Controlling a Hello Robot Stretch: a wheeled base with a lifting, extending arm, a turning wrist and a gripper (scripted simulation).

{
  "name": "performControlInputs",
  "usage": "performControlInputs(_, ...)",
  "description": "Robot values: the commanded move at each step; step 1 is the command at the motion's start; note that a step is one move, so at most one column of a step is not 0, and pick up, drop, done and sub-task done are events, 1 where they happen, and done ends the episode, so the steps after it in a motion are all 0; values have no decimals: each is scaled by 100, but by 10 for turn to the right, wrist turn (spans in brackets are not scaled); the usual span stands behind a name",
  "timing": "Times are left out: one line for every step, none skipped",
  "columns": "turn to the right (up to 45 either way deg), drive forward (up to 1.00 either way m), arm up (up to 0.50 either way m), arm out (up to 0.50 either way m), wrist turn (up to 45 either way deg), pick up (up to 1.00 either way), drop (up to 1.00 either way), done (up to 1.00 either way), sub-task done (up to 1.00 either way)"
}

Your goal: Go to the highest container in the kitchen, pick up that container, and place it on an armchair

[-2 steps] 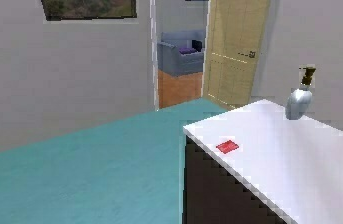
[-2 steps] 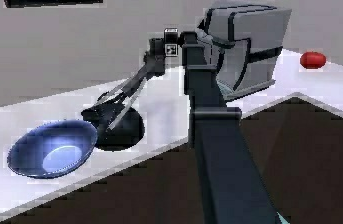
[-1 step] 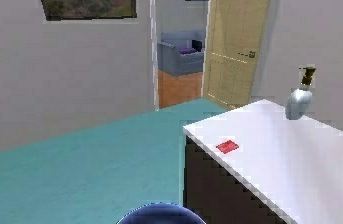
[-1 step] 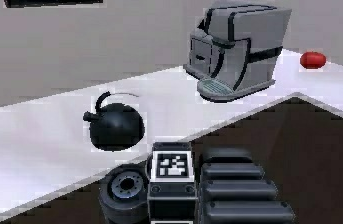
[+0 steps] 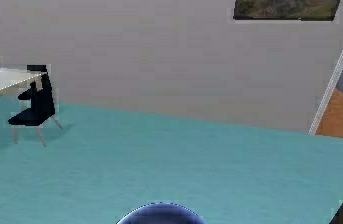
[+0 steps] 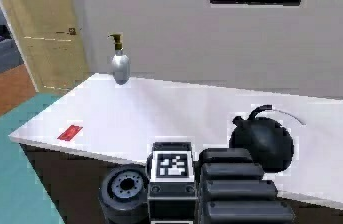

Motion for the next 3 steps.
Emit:
performControlInputs(-150,0,0,0,0,0,0,0,0)
performControlInputs(0,30,0,0,0,0,0,0,0)
performControlInputs(450,0,0,0,0,0,0,0,0)
